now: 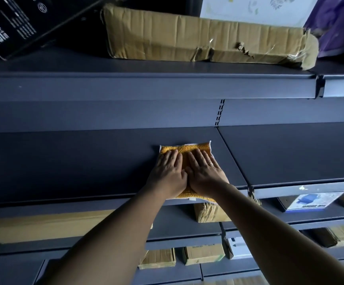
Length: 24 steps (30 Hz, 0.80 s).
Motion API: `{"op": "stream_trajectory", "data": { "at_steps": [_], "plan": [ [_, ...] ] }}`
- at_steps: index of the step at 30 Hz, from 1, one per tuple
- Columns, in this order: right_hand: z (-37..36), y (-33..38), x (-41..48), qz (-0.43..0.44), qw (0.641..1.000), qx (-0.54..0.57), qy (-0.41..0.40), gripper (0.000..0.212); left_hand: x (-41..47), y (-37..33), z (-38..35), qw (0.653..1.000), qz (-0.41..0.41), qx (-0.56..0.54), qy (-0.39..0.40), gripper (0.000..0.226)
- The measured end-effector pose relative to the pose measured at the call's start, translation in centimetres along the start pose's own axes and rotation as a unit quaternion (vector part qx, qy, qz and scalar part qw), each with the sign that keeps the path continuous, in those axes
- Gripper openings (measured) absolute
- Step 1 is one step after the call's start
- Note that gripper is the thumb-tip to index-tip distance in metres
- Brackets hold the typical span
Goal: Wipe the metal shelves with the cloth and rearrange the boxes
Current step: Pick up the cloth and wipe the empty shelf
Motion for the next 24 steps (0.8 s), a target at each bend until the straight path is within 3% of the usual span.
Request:
{"op": "stream_trajectory", "data": {
  "at_steps": [7, 15, 24],
  "plan": [
    [-0.2, 1.8, -0.3, -0.03, 0.999, -0.003, 0.021, 0.064, -0.8, 1.2, 0.1, 1.0, -0.011, -0.019, 0.005, 0.063],
    [-0.9, 9.1, 1.0, -0.002, 1.0, 0.012, 0.014, 0.066, -4.1, 7.9, 0.7, 1.0, 0.007, -0.021, -0.006, 0.062],
    [-1.0, 8.0, 4.8, 0.001, 1.0, 0.003, -0.003, 0.065, -0.5, 8.9, 1.1, 1.0, 0.015, -0.015, -0.016, 0.064]
  ]
}}
Point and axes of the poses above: each hand's wrist, its own x-axis towards the middle knuckle, its own z-axis out of the back of the hand, y = z × x, the point moved 8 cm from there along x, towards the middle knuckle, and after that the axes turned 7 degrees about y, right-handed, at the moved point
